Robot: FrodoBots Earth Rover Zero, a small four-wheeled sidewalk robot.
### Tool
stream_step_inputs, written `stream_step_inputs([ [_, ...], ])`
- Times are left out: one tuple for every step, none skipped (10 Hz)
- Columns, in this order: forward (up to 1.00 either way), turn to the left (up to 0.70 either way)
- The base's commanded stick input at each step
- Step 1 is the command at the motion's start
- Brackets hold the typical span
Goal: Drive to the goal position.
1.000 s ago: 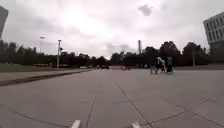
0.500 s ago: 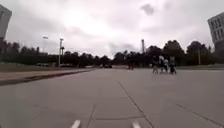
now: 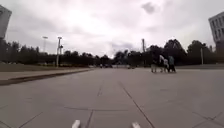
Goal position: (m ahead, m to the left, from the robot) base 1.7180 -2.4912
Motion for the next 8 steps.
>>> stream_step_inputs([
  [1.00, 0.00],
  [1.00, 0.00],
  [1.00, 0.00],
  [1.00, 0.00],
  [1.00, 0.00],
  [1.00, 0.00],
  [1.00, 0.00],
  [1.00, 0.00],
])
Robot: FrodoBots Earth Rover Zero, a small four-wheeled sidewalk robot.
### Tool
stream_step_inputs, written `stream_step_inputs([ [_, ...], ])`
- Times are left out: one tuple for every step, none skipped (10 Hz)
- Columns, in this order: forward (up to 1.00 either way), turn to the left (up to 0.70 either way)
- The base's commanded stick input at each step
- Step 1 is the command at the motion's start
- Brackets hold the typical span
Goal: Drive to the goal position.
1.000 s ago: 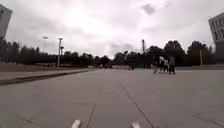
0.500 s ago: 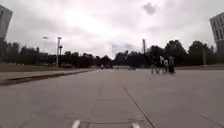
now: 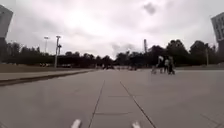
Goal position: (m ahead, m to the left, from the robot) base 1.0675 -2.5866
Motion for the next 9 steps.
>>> stream_step_inputs([
  [1.00, 0.00],
  [1.00, 0.00],
  [1.00, 0.00],
  [1.00, 0.00],
  [1.00, 0.00],
  [1.00, 0.00],
  [1.00, 0.00],
  [1.00, 0.00],
  [1.00, 0.00],
])
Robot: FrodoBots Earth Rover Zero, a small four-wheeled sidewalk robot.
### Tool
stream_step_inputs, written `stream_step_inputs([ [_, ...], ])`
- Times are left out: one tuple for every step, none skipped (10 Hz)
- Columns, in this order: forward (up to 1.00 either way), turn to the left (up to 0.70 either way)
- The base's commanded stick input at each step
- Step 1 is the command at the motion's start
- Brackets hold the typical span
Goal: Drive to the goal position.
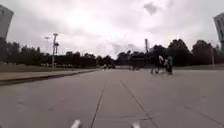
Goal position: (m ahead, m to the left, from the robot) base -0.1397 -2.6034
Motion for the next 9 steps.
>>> stream_step_inputs([
  [1.00, 0.00],
  [1.00, 0.00],
  [1.00, 0.00],
  [1.00, 0.00],
  [1.00, 0.00],
  [1.00, 0.00],
  [1.00, 0.00],
  [1.00, 0.00],
  [1.00, 0.00],
])
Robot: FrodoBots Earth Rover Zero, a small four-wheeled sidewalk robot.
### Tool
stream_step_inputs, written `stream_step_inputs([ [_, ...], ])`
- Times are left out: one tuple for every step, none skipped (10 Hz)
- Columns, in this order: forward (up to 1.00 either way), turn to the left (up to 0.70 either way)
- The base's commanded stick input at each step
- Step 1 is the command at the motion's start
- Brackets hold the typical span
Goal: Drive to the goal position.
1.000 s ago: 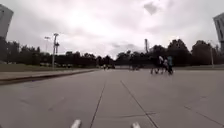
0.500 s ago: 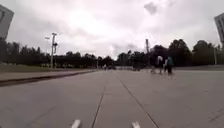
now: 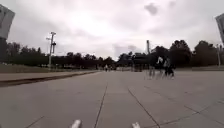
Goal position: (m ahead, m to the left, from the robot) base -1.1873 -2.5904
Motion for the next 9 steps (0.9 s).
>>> stream_step_inputs([
  [1.00, 0.00],
  [1.00, -0.01],
  [1.00, -0.11],
  [1.00, -0.09],
  [1.00, 0.00],
  [1.00, 0.00],
  [1.00, -0.07],
  [1.00, -0.07],
  [1.00, 0.00],
])
